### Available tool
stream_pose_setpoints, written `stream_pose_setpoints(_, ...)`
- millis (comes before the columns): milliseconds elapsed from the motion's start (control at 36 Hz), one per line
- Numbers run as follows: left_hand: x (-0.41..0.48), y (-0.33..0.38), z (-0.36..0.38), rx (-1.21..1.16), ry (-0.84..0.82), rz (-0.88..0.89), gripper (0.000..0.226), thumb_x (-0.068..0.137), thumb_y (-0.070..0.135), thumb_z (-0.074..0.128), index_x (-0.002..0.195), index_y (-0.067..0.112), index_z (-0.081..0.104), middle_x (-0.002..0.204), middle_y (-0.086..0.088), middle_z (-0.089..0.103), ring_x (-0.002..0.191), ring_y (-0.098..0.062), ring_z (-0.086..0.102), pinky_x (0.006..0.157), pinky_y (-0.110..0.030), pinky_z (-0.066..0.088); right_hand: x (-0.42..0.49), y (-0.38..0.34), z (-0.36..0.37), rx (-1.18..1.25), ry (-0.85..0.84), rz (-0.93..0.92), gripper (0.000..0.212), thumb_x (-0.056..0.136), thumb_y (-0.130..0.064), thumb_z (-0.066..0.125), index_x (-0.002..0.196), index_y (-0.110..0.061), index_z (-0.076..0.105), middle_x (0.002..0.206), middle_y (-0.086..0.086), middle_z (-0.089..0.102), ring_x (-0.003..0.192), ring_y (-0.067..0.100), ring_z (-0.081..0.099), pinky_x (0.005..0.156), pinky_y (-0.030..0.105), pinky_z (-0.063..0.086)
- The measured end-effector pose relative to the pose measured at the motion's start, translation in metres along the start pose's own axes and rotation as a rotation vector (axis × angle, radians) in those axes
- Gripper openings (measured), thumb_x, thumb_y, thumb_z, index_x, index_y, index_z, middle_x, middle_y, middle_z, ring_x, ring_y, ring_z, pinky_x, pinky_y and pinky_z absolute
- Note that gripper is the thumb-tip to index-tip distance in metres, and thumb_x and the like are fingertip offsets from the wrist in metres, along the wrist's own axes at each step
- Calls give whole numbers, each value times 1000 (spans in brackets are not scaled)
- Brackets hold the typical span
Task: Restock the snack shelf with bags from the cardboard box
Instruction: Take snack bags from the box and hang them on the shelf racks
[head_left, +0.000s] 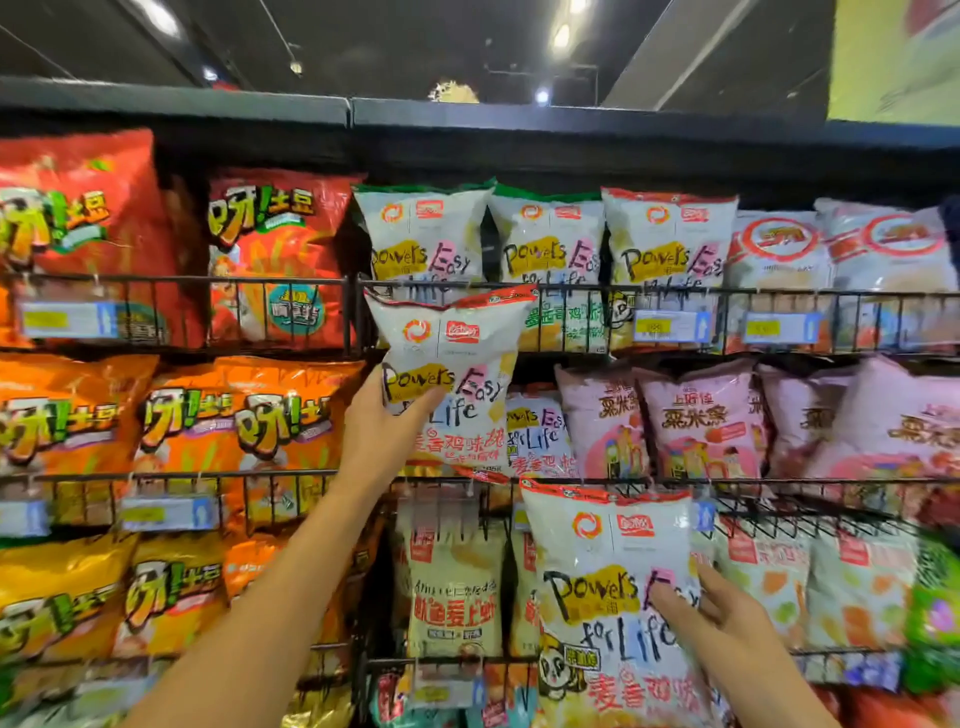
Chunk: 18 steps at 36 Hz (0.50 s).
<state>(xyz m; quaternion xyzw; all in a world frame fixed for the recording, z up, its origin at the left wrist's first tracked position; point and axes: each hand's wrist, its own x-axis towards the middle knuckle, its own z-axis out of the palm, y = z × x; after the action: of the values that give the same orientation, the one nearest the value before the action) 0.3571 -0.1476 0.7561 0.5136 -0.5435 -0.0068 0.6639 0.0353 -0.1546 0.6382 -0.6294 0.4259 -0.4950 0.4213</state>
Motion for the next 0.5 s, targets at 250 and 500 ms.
stream_pose_setpoints(250,-3,-18,11,-185,105,24,43,88,35,75,128,31,58,115,18,70,107,4,64,91,-25,50,-6,1,2,6,-28,58,45,84,-24,75,127,-31,61,126,-27,55,111,17,63,113,49,38)
stream_pose_setpoints(500,-6,-34,18,-58,34,-30,41,87,32,75,123,33,56,112,19,68,103,7,63,89,-27,52,4,31,-9,66,-13,60,134,30,-77,85,143,-14,51,142,1,57,123,27,58,111,49,42)
